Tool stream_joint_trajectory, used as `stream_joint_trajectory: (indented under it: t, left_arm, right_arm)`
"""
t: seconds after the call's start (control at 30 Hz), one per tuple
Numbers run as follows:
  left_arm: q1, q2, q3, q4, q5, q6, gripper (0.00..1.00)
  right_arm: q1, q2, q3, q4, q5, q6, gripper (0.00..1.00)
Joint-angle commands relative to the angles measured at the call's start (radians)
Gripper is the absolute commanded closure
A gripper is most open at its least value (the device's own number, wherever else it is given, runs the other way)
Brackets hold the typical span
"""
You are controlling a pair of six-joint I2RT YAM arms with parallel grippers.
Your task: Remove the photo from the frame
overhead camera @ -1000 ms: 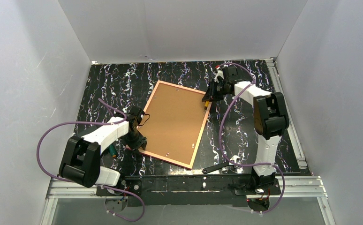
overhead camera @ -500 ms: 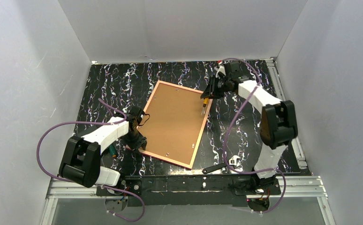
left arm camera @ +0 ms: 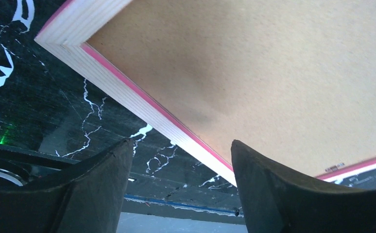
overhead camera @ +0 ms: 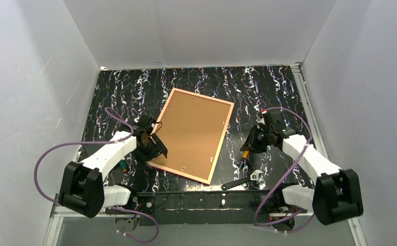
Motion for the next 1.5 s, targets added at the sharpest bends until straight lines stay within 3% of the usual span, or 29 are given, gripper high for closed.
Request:
stream_joint_trajectory:
  t: [0.0,0.17,0.43,0.57,0.73,0.93,0.97,1.03,1.07,1.23,1.47]
  left_arm:
    - [-0.004,-0.082,0.013,-0.116,0.054,0.074,0.24]
    - [-0.004,-0.109,0.062,-0.136,0.150,0.175,0.20]
    - [-0.004,-0.084,0.143,-0.182,0.326,0.235,0.20]
    - [-0.004,-0.080,0.139,-0.178,0.352,0.267,0.19]
    - [-0.004,-0.060,0.135,-0.179,0.403,0.337,0.19]
    - [-0.005,-0.038,0.138,-0.182,0.427,0.358,0.19]
    - [-0.004,-0.037,0.138,-0.181,0.432,0.359,0.19]
    - [-0.004,-0.034,0.141,-0.182,0.438,0.363,0.19]
    - [-0.004,-0.032,0.140,-0.178,0.439,0.368,0.19]
    - [-0.004,-0.021,0.123,-0.167,0.431,0.388,0.19]
    - [-0.004,-0.023,0.132,-0.162,0.472,0.435,0.21]
  right_arm:
    - [-0.043,-0.160,-0.058,-0.024,0.094,0.105,0.99]
    - [-0.214,-0.212,-0.052,-0.223,0.287,0.215,0.99]
    - [-0.706,-0.223,-0.130,-0.182,0.205,0.224,0.99]
    - [-1.045,-0.246,-0.220,-0.113,0.109,0.213,0.99]
    - [-1.300,-0.153,-0.270,-0.066,0.008,0.180,0.99]
    - [-1.323,-0.130,-0.269,-0.053,0.025,0.238,0.98]
    - [-1.323,-0.136,-0.277,-0.045,0.022,0.239,0.88]
    - [-1.323,-0.150,-0.299,-0.023,0.004,0.228,0.57]
    - [-1.323,-0.156,-0.311,-0.010,-0.011,0.219,0.50]
    - [-1.323,-0.185,-0.339,-0.006,-0.043,0.219,0.40]
    - [-1.304,-0.307,-0.360,-0.037,-0.095,0.220,0.34]
